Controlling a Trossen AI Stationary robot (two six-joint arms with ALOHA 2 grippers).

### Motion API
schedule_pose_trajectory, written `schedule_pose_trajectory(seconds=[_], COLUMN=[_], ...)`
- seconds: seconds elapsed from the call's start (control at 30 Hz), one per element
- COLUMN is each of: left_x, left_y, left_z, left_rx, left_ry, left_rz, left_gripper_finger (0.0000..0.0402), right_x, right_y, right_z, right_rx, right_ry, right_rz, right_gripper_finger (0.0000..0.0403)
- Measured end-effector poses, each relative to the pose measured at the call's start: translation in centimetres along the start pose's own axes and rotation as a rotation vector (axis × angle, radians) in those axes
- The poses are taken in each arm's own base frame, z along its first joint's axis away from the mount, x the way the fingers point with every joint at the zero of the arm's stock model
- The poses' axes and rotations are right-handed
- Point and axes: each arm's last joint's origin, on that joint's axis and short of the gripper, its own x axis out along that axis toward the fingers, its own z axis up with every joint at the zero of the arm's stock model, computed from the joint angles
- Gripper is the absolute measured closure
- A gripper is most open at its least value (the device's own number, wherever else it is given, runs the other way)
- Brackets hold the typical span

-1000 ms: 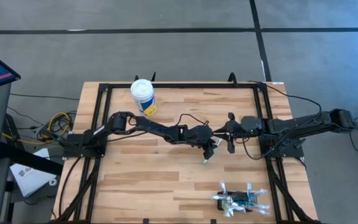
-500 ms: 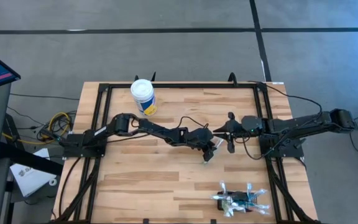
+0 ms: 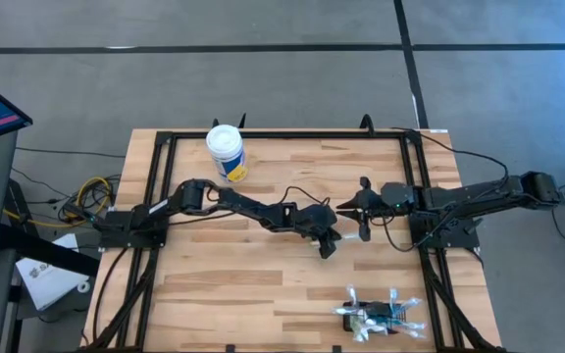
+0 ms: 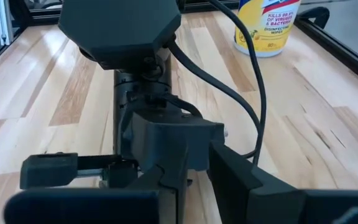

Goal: Pick & Place toothbrushing station
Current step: Put the green toothbrush into the wire organizer

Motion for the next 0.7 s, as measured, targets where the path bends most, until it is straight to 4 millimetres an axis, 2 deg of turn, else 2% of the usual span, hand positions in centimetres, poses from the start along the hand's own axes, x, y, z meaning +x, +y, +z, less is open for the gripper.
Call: schedule_pose_trajectory(seconds=[0.3, 0.7], left_x=[-0.5, -1.9], left_y=[-0.8, -4.4], left_z=[0.1, 0.5], left_rx=[0.038, 0.131], left_ry=[-0.002, -0.026], left_rz=[0.001, -0.034], left_gripper_finger=[0.0401, 0.0400], right_x=[0.0, 0.0], right_y=[0.0, -0.1], right_z=[-0.1, 0.0], right_rx=[-0.001, -0.001], right_ry=[0.005, -0.006], right_rz=[0.000, -0.040], right_gripper_finger=[0.0345, 0.0345])
